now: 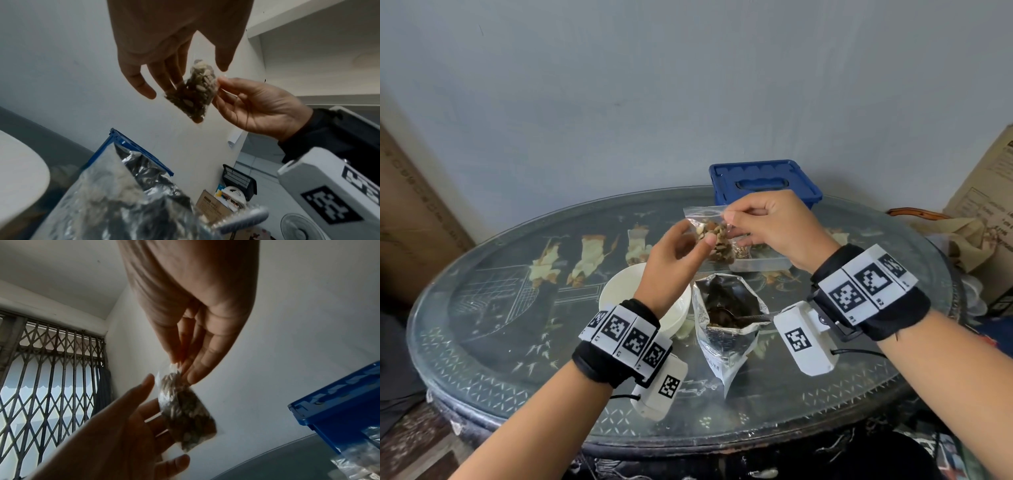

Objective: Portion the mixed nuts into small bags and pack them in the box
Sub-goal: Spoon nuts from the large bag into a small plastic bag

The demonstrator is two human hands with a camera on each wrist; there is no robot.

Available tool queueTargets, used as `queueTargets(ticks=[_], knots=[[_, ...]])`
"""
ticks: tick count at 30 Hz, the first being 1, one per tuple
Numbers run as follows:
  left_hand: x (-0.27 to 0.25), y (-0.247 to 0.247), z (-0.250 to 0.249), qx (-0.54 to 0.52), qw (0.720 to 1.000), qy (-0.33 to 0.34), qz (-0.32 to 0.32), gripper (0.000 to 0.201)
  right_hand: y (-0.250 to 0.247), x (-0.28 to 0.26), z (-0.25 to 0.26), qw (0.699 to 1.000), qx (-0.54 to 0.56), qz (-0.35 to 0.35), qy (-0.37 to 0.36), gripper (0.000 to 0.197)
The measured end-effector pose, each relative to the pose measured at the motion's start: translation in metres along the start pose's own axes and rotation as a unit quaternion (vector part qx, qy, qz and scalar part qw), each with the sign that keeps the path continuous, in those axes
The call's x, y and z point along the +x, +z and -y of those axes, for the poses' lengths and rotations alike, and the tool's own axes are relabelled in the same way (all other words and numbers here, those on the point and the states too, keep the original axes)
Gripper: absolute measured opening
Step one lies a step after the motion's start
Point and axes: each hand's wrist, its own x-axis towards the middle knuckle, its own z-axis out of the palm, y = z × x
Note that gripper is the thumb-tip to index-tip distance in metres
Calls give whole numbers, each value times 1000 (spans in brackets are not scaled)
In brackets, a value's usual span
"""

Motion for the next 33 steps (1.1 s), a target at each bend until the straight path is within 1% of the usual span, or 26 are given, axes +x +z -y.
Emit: queueTargets(ticks=[1,3,4,7,8,10,12,14,15,17,18,19,23,26,29,31,33], knots=[[1,-1,-2,10,1000,15,-11,45,0,0,1,1000,2,7,4,13],[4,-1,-4,32,999,31,-28,30,-1,1,2,1000,2,11,8,14],[5,-1,-7,37,998,36,-33,26,-2,1,3,1000,-1,10,8,13],[9,-1,-9,30,998,46,-27,24,-7,4,5,1000,-25,15,4,9],[11,-2,-10,18,999,42,-18,23,-9,5,6,999,-36,17,1,9],[17,-3,-13,10,1000,23,10,27,-15,8,8,999,-44,16,-2,9],[26,-4,-21,12,999,5,51,23,-24,12,11,1000,-28,13,2,8],[38,-3,-30,34,997,8,75,29,-36,19,14,1000,-17,9,9,7],[46,-2,-35,46,996,17,77,27,-42,23,15,1000,-17,7,11,7],[63,2,-41,67,994,39,78,10,-53,31,14,1000,-17,-1,14,6],[73,5,-43,83,992,46,78,4,-59,36,12,1000,-18,-4,16,6],[84,9,-44,100,991,50,77,2,-63,40,9,1000,-18,-9,20,6],[126,26,-35,157,982,45,98,13,-80,60,-12,998,-12,-42,45,11],[154,40,-24,225,964,37,140,19,-89,75,-36,995,-21,-73,71,15],[180,55,-5,275,944,34,179,21,-95,88,-66,989,-45,-96,100,8],[194,65,10,293,935,26,197,21,-97,96,-90,985,-58,-111,119,11],[206,74,28,298,932,11,208,16,-96,104,-114,981,-57,-120,140,10]])
